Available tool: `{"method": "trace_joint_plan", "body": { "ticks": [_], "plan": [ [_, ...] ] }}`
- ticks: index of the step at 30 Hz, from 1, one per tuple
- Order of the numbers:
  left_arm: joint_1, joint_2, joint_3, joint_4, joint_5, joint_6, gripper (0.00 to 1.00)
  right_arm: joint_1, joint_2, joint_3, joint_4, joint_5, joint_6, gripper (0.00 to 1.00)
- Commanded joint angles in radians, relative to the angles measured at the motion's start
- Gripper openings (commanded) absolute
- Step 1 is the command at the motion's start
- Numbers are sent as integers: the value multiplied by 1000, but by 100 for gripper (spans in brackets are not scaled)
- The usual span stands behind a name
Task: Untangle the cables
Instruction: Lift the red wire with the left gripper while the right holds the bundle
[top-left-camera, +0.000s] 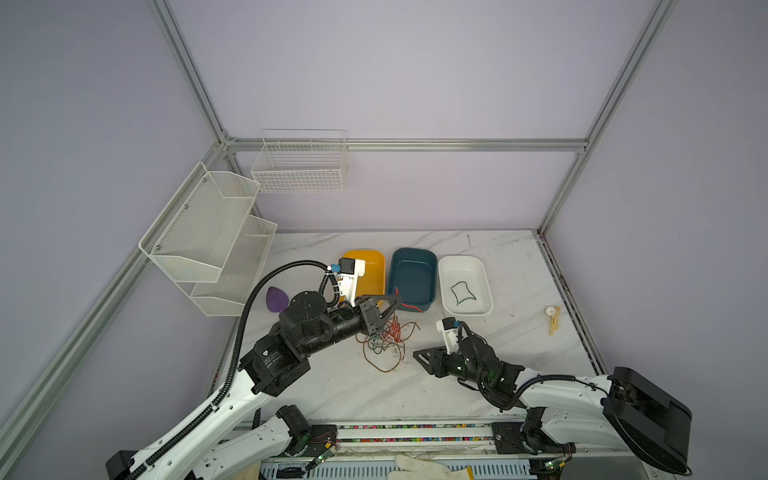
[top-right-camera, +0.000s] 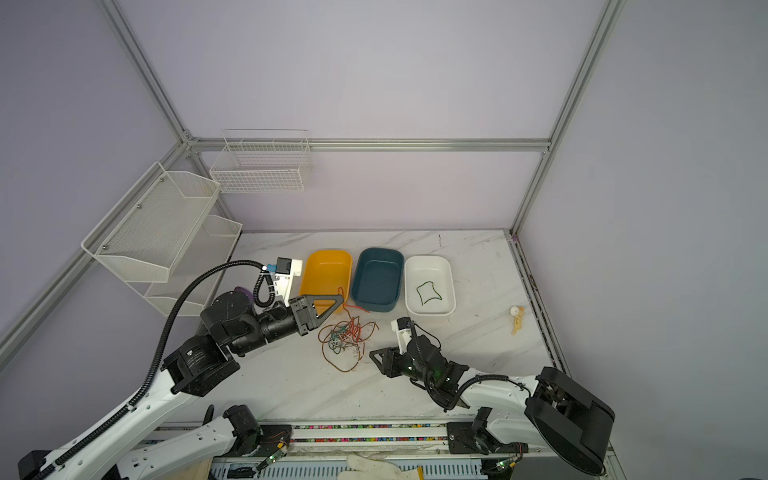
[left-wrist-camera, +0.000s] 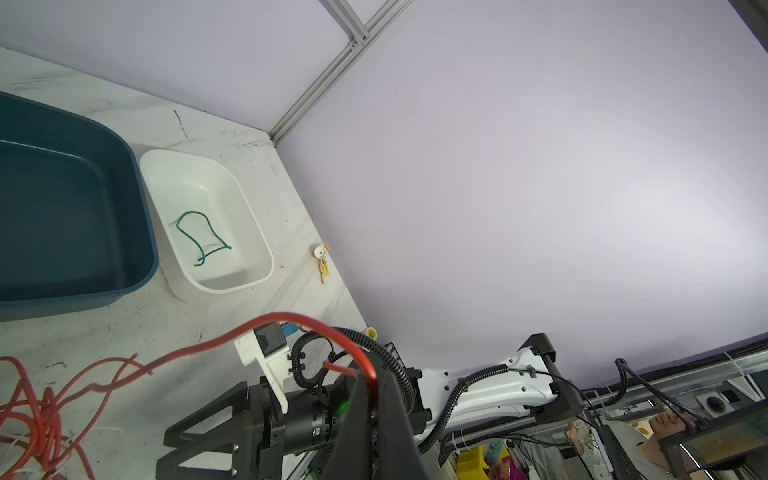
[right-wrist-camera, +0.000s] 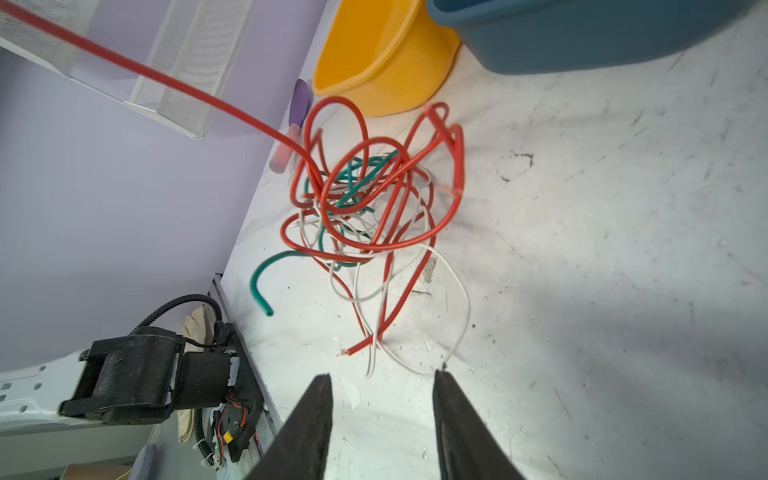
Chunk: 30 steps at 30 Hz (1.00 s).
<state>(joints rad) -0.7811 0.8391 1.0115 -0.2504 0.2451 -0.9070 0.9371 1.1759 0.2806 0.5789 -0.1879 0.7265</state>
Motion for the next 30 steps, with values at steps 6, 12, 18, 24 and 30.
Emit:
{"method": "trace_joint_plan", "body": {
  "ticks": [6,12,18,24,30],
  "plan": [
    [-3,14,155,60,34,-30,0,5,-146,13,24,-4,-72,48],
    [-3,47,265,80,41,-52,0,13,-48,43,104,6,-65,48],
    [-3,86,330,117,73,-95,0,49,63,96,155,49,-63,46],
    [-4,100,372,136,80,-110,0,66,165,111,177,143,-37,42],
    [-4,108,445,121,79,-88,0,65,295,96,194,204,3,31]
  ]
}}
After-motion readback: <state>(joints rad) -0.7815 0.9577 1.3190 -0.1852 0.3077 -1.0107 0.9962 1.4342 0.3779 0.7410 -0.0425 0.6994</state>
